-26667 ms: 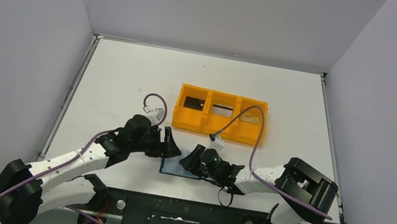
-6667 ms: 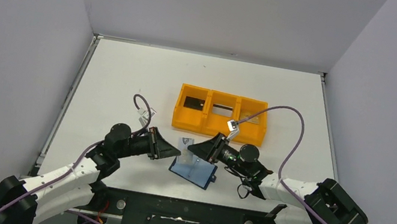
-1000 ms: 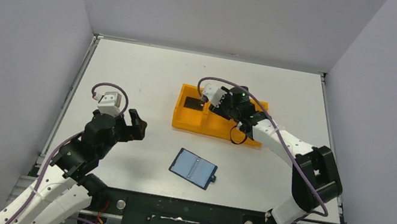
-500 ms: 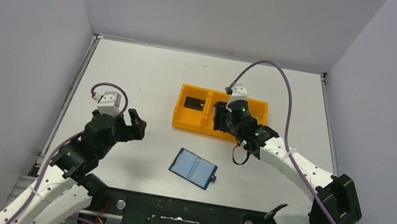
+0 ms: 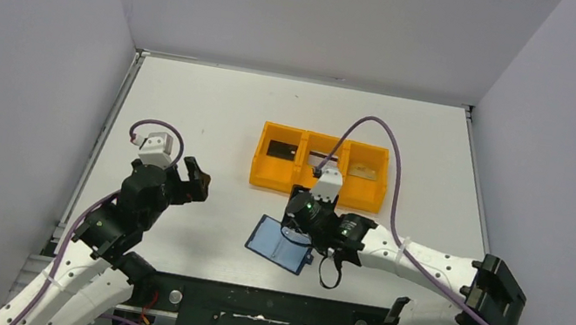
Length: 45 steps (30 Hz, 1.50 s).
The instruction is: Take the credit cards out of the card holder
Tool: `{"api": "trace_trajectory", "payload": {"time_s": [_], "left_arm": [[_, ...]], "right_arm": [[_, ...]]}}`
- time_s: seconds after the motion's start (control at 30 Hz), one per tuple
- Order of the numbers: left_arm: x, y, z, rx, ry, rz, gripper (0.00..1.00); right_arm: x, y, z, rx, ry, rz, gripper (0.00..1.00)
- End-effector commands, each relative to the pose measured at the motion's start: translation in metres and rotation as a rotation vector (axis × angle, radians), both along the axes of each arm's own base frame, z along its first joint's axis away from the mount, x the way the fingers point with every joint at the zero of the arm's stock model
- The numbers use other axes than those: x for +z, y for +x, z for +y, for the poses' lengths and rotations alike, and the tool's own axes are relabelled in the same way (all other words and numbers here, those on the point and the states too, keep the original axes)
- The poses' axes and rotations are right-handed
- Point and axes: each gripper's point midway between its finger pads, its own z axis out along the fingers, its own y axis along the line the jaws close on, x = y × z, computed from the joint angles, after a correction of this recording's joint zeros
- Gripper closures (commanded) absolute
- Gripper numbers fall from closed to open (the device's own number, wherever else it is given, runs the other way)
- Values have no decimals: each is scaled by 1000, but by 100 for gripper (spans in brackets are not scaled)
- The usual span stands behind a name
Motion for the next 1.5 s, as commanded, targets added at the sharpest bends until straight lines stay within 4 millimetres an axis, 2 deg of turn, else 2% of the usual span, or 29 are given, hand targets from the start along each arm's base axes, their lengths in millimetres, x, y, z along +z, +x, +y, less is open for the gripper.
{"api": "trace_trajectory", "payload": {"time_s": [0.0, 0.17, 0.3, 0.43, 0.7, 0.83, 0.97, 1.2, 1.33, 1.47], "left_arm": [[21, 4, 3, 23, -24, -51, 9], [21, 4, 6, 36, -22, -52, 9], [21, 5, 6, 37, -24, -52, 9], [21, 5, 7, 39, -25, -52, 9], [22, 5, 7, 43, -29, -55, 9], [21, 5, 7, 43, -29, -54, 9], [21, 5, 8, 42, -28, -54, 9], [21, 5, 8, 44, -30, -54, 9], [20, 5, 8, 44, -29, -52, 9], [21, 5, 7, 41, -30, -53, 9]], "right_arm": [[-5, -6, 16, -121, 66, -15, 46], [-26, -24, 49, -66, 9, 33, 46], [-38, -24, 60, -70, -56, 66, 45], [-44, -25, 70, -47, -86, 80, 38], [-75, -34, 73, -35, -154, 161, 33], [-92, -37, 82, 5, -161, 201, 32], [-104, -40, 73, -13, -217, 225, 32], [-111, -41, 64, -5, -254, 226, 48], [-104, -36, 68, 32, -262, 187, 60], [-92, -30, 71, 126, -286, 111, 64]]}}
